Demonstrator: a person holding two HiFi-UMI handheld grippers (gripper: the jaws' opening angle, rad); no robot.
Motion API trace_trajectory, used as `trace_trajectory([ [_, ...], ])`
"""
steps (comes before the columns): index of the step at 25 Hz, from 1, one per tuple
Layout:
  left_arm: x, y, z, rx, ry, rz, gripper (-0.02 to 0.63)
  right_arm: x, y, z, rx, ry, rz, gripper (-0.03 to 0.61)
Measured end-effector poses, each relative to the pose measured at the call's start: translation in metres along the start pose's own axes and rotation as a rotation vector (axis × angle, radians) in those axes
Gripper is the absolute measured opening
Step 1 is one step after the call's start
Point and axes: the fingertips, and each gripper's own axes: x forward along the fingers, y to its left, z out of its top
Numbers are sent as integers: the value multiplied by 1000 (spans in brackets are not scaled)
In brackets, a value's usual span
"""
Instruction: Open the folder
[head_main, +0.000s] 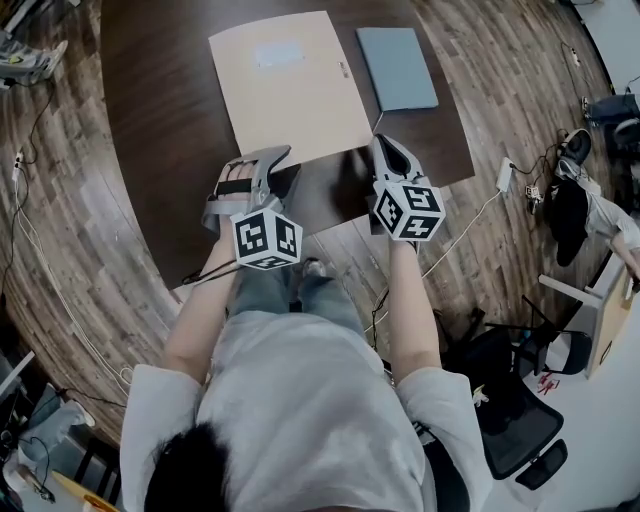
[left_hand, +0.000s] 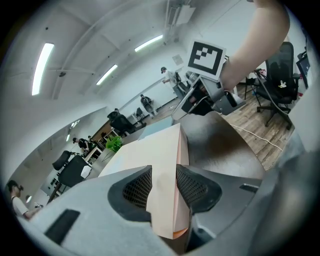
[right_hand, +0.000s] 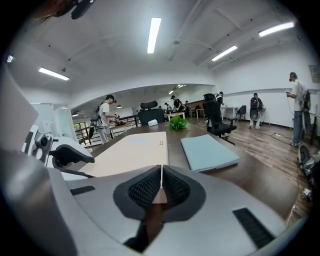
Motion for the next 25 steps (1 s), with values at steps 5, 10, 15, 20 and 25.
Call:
trace_trajectory([
  [5, 1, -1, 0, -10, -5, -7, 139, 16, -9, -10, -2, 49, -9, 12],
  [10, 1, -2, -2, -41, -10, -23, 116, 20, -6, -12, -16, 91, 15, 11],
  [15, 2, 0, 0, -116, -25, -22, 89, 23, -6, -11, -69, 132, 21, 11],
  [20, -7, 10, 2, -303, -82, -5, 78, 23, -4, -12, -93, 131, 22, 11],
  [25, -17, 26, 0, -488, -145, 43, 75, 23, 3, -12, -91, 135, 50, 11],
])
